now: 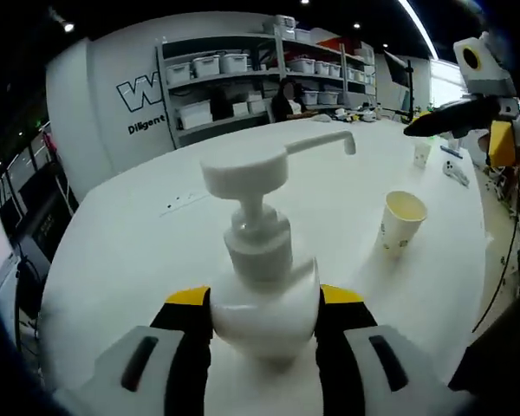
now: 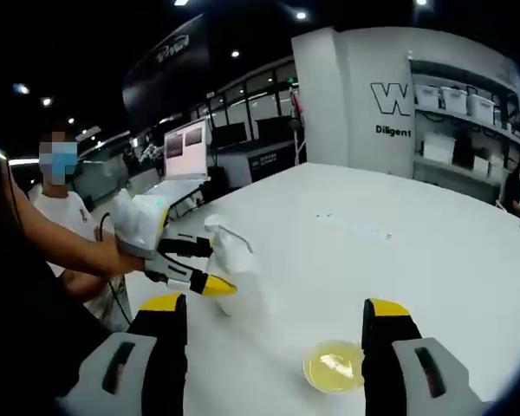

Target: Hold the bottle steady, press the pump all the way down and release, and repeat the specified number of times to dispense into the cup

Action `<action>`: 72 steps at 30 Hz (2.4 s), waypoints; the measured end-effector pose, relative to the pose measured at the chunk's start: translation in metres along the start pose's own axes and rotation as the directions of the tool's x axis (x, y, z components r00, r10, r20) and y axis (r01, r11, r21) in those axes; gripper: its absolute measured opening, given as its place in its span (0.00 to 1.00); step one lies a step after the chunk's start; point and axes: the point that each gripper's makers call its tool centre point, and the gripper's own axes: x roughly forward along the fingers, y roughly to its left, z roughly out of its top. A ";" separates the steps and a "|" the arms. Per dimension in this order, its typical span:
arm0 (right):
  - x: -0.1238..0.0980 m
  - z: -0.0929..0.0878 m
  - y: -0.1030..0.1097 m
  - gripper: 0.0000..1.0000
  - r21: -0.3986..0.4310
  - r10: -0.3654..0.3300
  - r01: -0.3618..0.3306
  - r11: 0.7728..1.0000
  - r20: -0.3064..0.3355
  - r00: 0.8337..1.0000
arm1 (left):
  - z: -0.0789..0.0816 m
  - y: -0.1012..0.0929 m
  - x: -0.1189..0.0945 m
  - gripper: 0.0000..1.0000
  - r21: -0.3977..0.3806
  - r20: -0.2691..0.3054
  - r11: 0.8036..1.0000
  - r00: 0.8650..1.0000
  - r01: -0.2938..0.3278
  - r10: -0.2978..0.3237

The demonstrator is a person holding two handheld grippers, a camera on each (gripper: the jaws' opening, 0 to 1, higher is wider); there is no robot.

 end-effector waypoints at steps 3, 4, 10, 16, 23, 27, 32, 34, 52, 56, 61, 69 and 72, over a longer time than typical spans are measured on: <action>-0.001 -0.008 0.006 1.00 -0.001 -0.008 0.008 1.000 0.005 1.000 | -0.004 0.009 -0.005 0.44 -0.022 -0.003 0.999 1.000 -0.031 0.031; -0.003 -0.011 0.008 0.99 -0.004 -0.013 0.013 1.000 0.008 1.000 | -0.006 0.013 -0.006 0.44 -0.031 -0.003 0.998 0.999 -0.046 0.046; -0.013 -0.027 0.016 0.99 0.050 -0.030 0.029 0.998 0.021 0.999 | -0.013 0.031 -0.014 0.44 -0.079 -0.009 0.990 0.993 -0.116 0.115; -0.023 -0.043 0.021 0.99 0.058 -0.055 0.055 0.997 0.007 0.998 | -0.022 0.051 -0.025 0.44 -0.133 -0.023 0.971 0.980 -0.200 0.199; -0.033 -0.057 0.020 0.99 0.085 -0.094 0.093 0.992 0.006 0.996 | -0.029 0.068 -0.031 0.44 -0.176 -0.035 0.949 0.965 -0.263 0.261; -0.035 -0.059 0.018 0.99 0.086 -0.121 0.119 0.989 0.009 0.993 | -0.030 0.070 -0.033 0.44 -0.186 -0.037 0.942 0.960 -0.280 0.278; -0.037 -0.065 0.018 0.99 0.102 -0.141 0.139 0.985 0.013 0.990 | -0.031 0.073 -0.033 0.44 -0.205 -0.051 0.932 0.955 -0.298 0.293; -0.036 -0.068 0.020 0.99 0.105 -0.134 0.132 0.986 0.007 0.991 | -0.031 0.073 -0.033 0.45 -0.209 -0.049 0.931 0.954 -0.300 0.296; -0.029 -0.075 0.027 0.99 0.109 -0.142 0.141 0.984 -0.003 0.990 | -0.027 0.076 -0.026 0.45 -0.229 -0.058 0.914 0.942 -0.334 0.330; -0.030 -0.078 0.028 0.99 0.115 -0.144 0.144 0.983 -0.006 0.990 | -0.027 0.065 -0.030 0.50 -0.248 -0.006 0.944 0.975 -0.217 0.222; -0.030 -0.090 0.031 0.99 0.115 -0.136 0.139 0.984 -0.034 0.990 | -0.035 0.044 -0.055 0.68 -0.223 0.073 0.971 0.992 -0.087 0.106; -0.028 -0.102 0.040 0.99 0.087 -0.104 0.114 0.990 -0.117 0.988 | -0.044 0.034 -0.090 0.91 -0.256 0.169 0.966 0.985 0.020 0.024; -0.028 -0.097 0.041 0.99 0.080 -0.106 0.115 0.990 -0.109 0.988 | -0.049 0.034 -0.098 0.97 -0.265 0.181 0.963 0.983 0.036 0.013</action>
